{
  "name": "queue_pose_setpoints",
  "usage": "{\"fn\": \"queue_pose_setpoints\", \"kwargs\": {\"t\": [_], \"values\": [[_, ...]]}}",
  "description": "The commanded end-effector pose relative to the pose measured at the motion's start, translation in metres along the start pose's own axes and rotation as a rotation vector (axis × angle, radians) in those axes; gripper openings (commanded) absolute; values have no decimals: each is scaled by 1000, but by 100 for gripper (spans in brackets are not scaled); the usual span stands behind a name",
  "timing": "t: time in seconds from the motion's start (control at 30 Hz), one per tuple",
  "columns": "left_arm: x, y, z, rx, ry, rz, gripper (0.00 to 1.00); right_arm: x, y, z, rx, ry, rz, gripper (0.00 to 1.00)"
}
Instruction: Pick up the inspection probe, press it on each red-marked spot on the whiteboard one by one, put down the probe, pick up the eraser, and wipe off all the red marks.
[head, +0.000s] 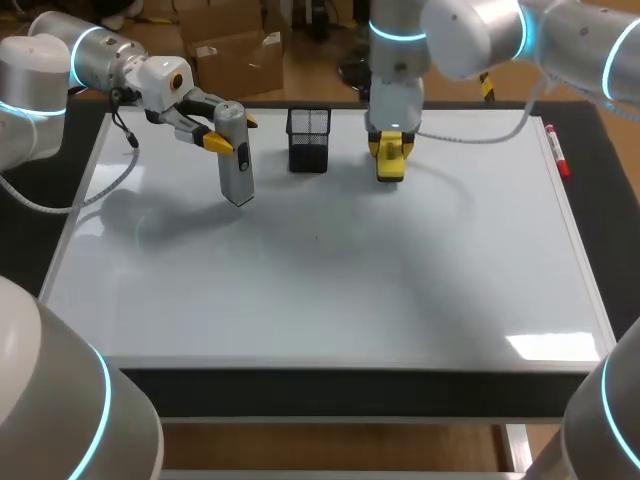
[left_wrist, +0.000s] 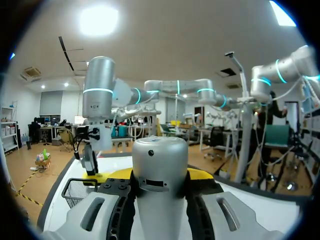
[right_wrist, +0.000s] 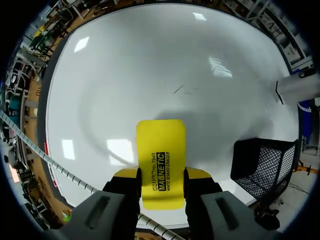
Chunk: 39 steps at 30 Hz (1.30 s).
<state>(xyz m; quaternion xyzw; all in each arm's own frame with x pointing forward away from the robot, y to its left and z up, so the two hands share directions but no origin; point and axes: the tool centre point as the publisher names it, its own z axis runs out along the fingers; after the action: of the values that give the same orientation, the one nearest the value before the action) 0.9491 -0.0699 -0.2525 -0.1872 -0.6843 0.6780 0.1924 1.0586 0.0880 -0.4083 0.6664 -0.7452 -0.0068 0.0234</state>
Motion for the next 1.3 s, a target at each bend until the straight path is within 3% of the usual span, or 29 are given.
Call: {"fn": "queue_pose_setpoints", "kwargs": {"t": [0.03, 0.4, 0.47, 0.53, 0.57, 0.6, 0.63, 0.93, 1.1, 1.3], "values": [[0, -2, 0, -2, 1, -1, 0, -3, -8, 4, -10, 6, 1, 0], [0, -2, 0, -2, 1, -1, 0, -2, -10, 11, 7, 15, 4, 2], [0, -2, 0, -2, 1, -1, 0, -1, -10, 12, 6, 21, -1, 33], [0, -2, 0, -2, 1, -1, 0, 0, -10, 12, 7, 23, -2, 45], [0, -2, 0, -2, 1, -1, 0, 0, -9, 11, 10, 24, -4, 62], [0, -2, 0, -2, 1, -1, 0, 1, -8, 9, 14, 29, -5, 96], [0, -2, 0, -2, 1, -1, 0, 2, -7, 7, 18, 31, -2, 100], [0, -2, 0, -2, 1, -1, 0, 21, 2, -7, 43, 24, 90, 100], [0, -2, 0, -2, 1, -1, 0, 35, 9, -15, 41, -12, 219, 100], [0, -2, 0, -2, 1, -1, 0, 52, 12, -26, 40, -114, 431, 100]]}}
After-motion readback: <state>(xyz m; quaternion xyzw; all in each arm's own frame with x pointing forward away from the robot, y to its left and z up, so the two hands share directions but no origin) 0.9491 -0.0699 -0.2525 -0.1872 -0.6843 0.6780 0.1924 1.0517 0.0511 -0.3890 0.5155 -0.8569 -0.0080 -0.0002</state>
